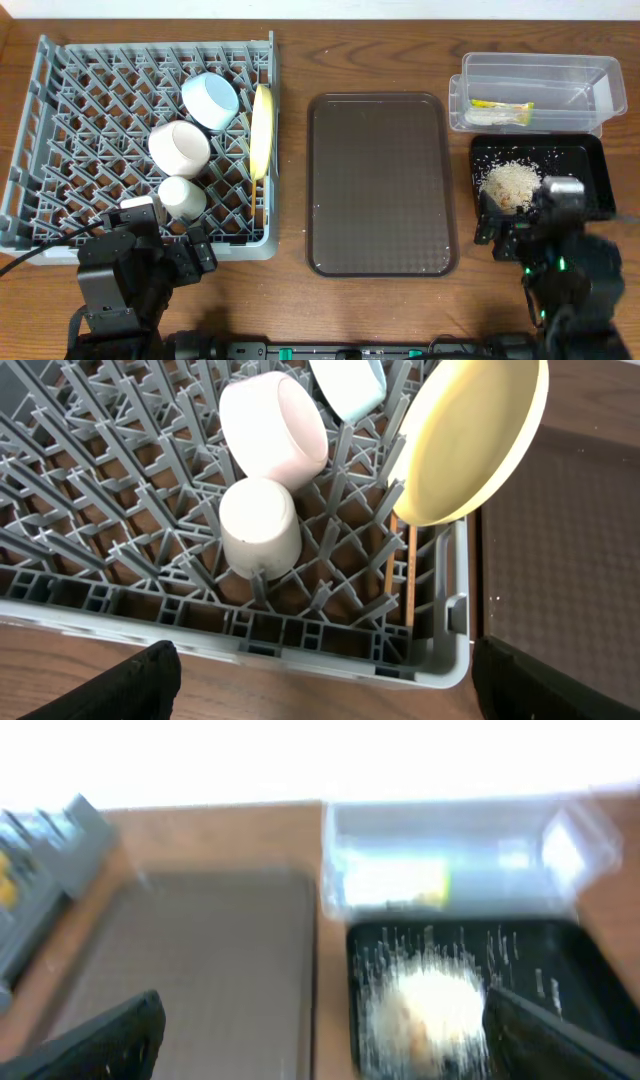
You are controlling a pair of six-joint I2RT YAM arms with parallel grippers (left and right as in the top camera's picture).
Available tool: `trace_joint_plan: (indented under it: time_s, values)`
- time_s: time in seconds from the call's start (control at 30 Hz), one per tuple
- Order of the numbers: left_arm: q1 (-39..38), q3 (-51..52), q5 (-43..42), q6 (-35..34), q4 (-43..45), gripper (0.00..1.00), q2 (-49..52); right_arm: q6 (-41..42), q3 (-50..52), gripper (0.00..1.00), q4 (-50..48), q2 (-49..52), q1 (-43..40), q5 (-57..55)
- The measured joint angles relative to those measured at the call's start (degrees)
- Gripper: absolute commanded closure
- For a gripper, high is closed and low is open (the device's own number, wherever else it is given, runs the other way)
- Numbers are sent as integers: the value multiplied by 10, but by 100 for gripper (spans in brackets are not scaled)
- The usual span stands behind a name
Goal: Sort waste into correct bins and load items into the dishwasher rack
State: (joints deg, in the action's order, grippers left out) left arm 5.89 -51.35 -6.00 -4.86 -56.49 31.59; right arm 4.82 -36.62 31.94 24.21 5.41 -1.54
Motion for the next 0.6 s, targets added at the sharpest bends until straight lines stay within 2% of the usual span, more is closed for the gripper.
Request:
trace_joint_plan:
  time_s: [0.2,0.3,0.5,0.6]
  values:
    - [0,1,0,0,0,6,0,-32,158,1,-132,-168,-16,27]
    - [0,1,0,0,0,6,0,-38,228,1,-199,-221,-24,35]
    - [0,1,0,0,0,6,0,-45,334,1,-341,-234,-40,45]
    - [0,1,0,0,0,6,0,-52,356,1,-306,-235,-49,46]
